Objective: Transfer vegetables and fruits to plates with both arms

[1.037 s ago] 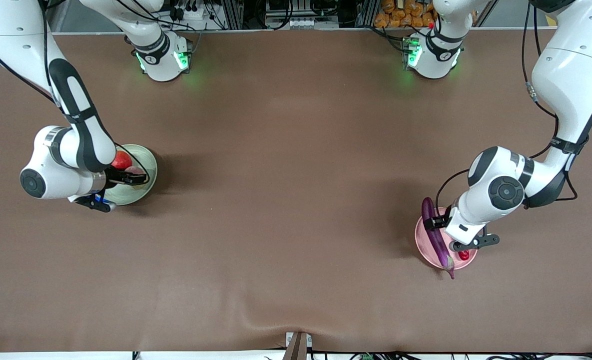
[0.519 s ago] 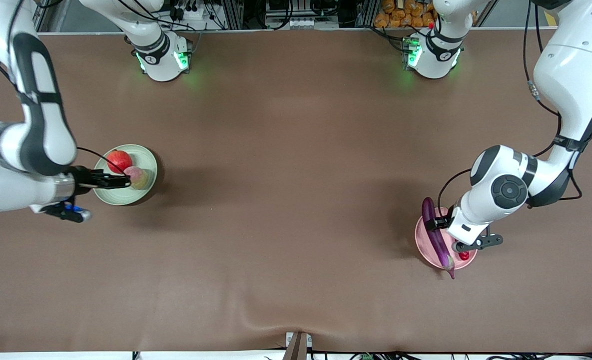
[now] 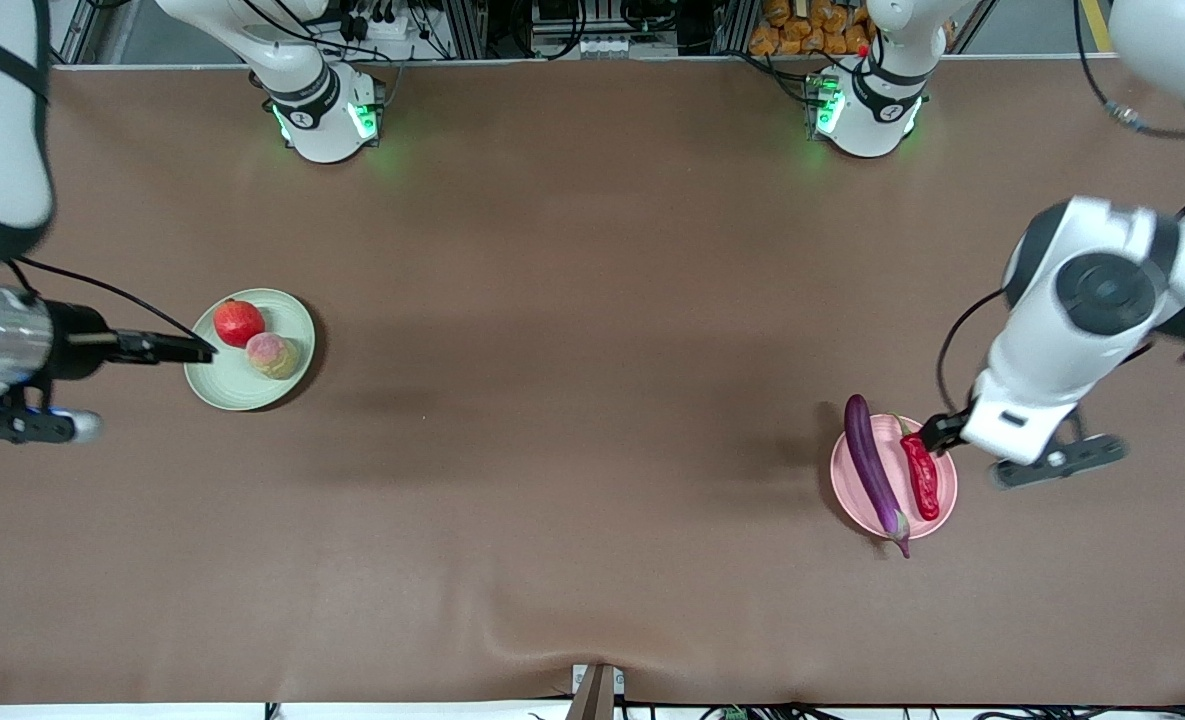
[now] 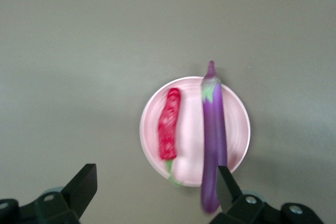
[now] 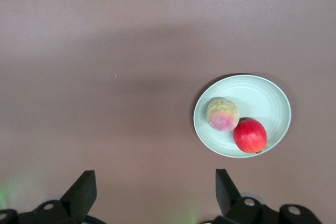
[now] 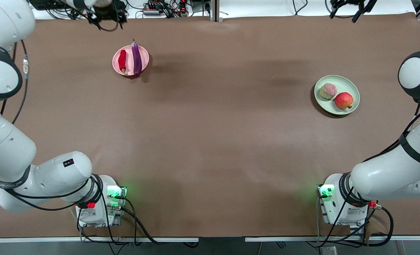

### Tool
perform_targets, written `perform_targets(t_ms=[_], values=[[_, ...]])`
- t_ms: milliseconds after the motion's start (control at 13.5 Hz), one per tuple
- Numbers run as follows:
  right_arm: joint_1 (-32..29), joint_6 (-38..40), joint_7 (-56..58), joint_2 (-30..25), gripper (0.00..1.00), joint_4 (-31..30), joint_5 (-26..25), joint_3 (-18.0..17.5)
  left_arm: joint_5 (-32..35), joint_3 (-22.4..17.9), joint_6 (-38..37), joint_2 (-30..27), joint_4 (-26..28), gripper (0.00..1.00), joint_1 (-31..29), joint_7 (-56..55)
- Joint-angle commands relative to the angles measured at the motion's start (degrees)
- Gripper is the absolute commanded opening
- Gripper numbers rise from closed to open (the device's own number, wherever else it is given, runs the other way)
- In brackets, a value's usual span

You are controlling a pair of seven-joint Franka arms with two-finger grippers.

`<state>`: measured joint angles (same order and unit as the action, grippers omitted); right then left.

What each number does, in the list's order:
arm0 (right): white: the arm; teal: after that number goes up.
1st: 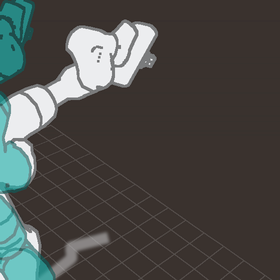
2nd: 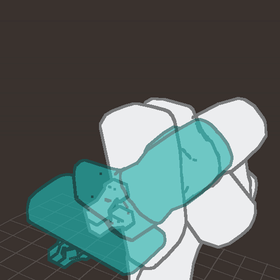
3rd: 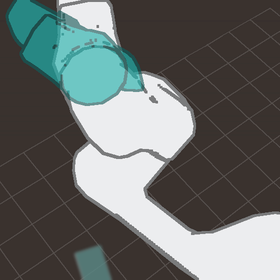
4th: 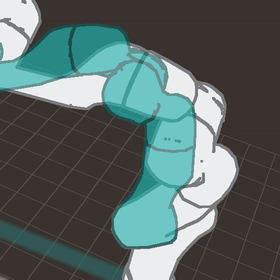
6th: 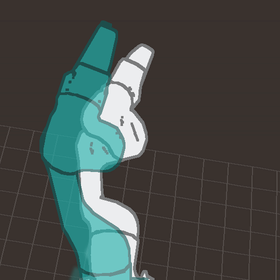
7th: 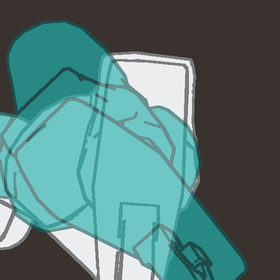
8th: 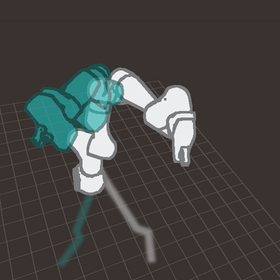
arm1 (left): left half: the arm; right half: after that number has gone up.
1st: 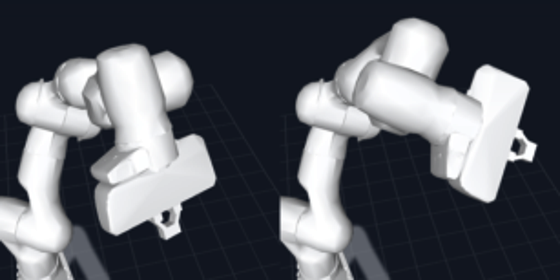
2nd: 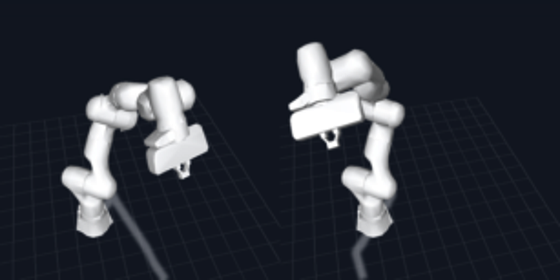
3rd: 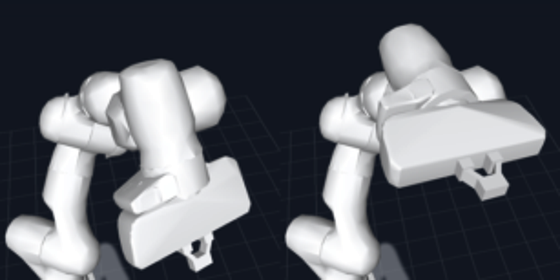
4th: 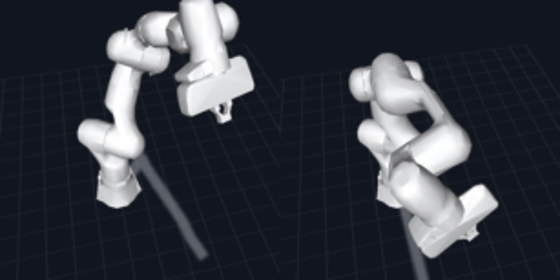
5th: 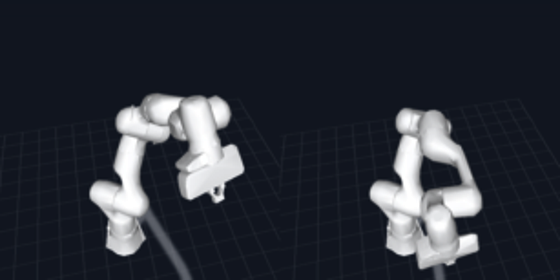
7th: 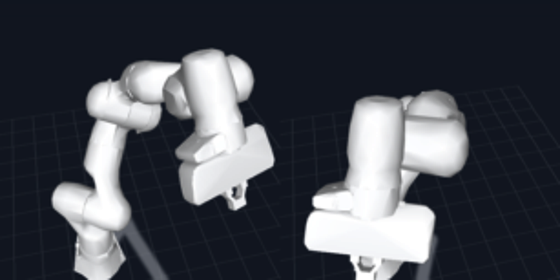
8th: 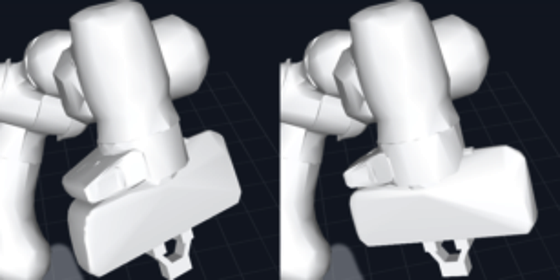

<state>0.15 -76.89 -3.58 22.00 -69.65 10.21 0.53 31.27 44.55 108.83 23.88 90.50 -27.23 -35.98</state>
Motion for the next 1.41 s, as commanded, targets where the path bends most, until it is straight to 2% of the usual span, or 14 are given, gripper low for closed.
perform_targets(t_ms=[0,148,444,593,667,741,815,963,1037,1259,1333], values=[[2.12,5.5,0.78,-2.21,1.0,3.11,-1.33,-0.88,-8.99,0.71,-10.88,-0.06,-10.04,1.0,-1.76,8.44],[3.27,4.39,-0.29,-6.94,1.0,1.9,-6.5,-1.76,-12.46,0.8,-12.67,-1.63,-12.7,1.0,-4.31,11.01],[2.4,-3.77,-0.37,-19.77,1.0,-12.67,-6.7,-1.94,-12.9,0.8,-16.8,-4.35,-15.44,1.0,-6.17,16.9],[0.99,-3.27,0.15,-22.6,1.0,-14.99,-6.7,-1.94,-13.25,1.06,-16.98,-5.51,-15.44,1.0,-6.08,18.22],[0.2,-1.96,0.41,-23.05,1.0,-15.42,-6.78,-1.94,-15.69,0.72,-16.98,-6.47,-15.44,1.0,-5.91,19.36],[-0.67,-1.6,0.59,-23.83,1.0,-16.12,-6.87,-1.94,-19.28,-1.37,-16.98,-8.83,-15.01,1.0,-5.21,20.24],[-2.16,-0.99,1.9,-24.1,1.0,-16.22,-6.87,-2.03,-21.84,-6.01,-16.98,-10.24,-14.57,1.0,-1.72,20.42],[-2.62,-0.8,8.56,-23.32,1.0,-14.13,-7.48,-2.03,-24.57,-18.56,-17.16,-14.01,-13.78,1.0,7.58,24.96],[-2.7,-0.72,10.85,-21.66,1.0,-11.94,-8.79,-2.03,-27.46,-23.58,-17.77,-16.21,-11.86,1.0,10.85,25.95],[-2.88,-0.63,11.4,-20.94,1.0,-9.55,-8.98,-1.77,-32.49,-34.76,-17.6,-22.98,-3.61,1.0,20.17,26.23],[-2.88,0.16,11.49,-21.03,1.0,-9.8,-8.2,-1.77,-32.59,-35.93,-17.08,-25.35,-0.62,1.0,21.77,26.23]])
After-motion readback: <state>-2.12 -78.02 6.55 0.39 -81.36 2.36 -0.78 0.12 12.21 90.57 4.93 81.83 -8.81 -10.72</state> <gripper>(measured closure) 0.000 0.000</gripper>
